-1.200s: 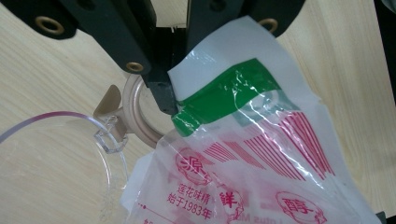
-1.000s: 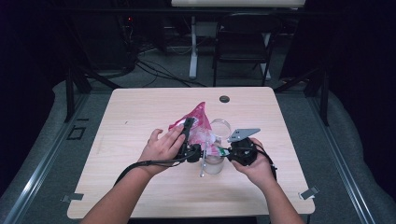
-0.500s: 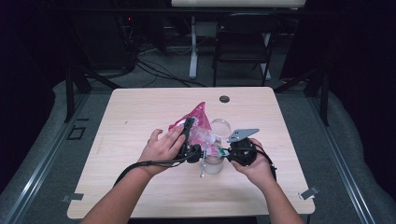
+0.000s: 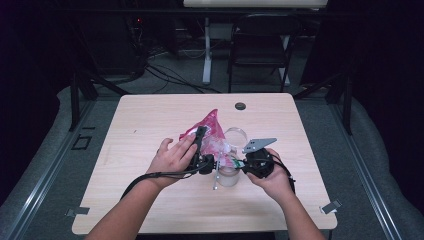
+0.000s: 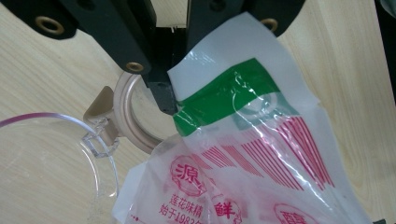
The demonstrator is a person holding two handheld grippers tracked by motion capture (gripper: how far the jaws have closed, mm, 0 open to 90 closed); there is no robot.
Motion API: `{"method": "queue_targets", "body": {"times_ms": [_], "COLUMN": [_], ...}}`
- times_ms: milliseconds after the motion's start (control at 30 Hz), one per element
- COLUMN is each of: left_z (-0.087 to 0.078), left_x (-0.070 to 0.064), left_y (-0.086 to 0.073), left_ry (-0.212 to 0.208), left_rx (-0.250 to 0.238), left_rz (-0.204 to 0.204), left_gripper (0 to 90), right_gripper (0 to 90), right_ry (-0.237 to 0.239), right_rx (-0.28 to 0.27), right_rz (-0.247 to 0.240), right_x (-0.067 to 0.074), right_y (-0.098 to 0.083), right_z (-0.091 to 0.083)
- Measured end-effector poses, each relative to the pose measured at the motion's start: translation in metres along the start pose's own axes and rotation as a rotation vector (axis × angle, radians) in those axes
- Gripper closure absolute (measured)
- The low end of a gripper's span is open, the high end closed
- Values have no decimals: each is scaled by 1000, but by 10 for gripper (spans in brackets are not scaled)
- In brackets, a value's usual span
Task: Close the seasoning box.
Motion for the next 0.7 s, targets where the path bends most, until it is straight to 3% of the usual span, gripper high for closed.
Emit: {"method": "queue_targets", "body": {"times_ms": [267,500,533,700], "left_z": [0,2,3,3], "left_x": [-3,-9,-11,-13], "left_y": [0,-1,-2,-4], "left_ry": [4,-30,-40,-43], "left_rx": [1,7,9,14], "left_rz": [7,10,-6,-2], "left_gripper": [603,607,609,612], "right_gripper": [900,900,900,900], "right_ry": [-4,-11,-10,-11], "right_rx": [7,10,10,7], "right_rz": [-1,-3,-4,-11], "right_x": [0,0,0,1], "right_y": [-1,-1,-1,0], "right_z": [0,0,0,-1]}}
Point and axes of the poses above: each handheld gripper's, and its own axes: z roughly forward along the jaws, y roughly out of its top, x roughly to its left, the point moved 6 cm from there along z, roughly forward along the jaws, and after that the axes turned 14 degrees about z, right-handed, at the moved point
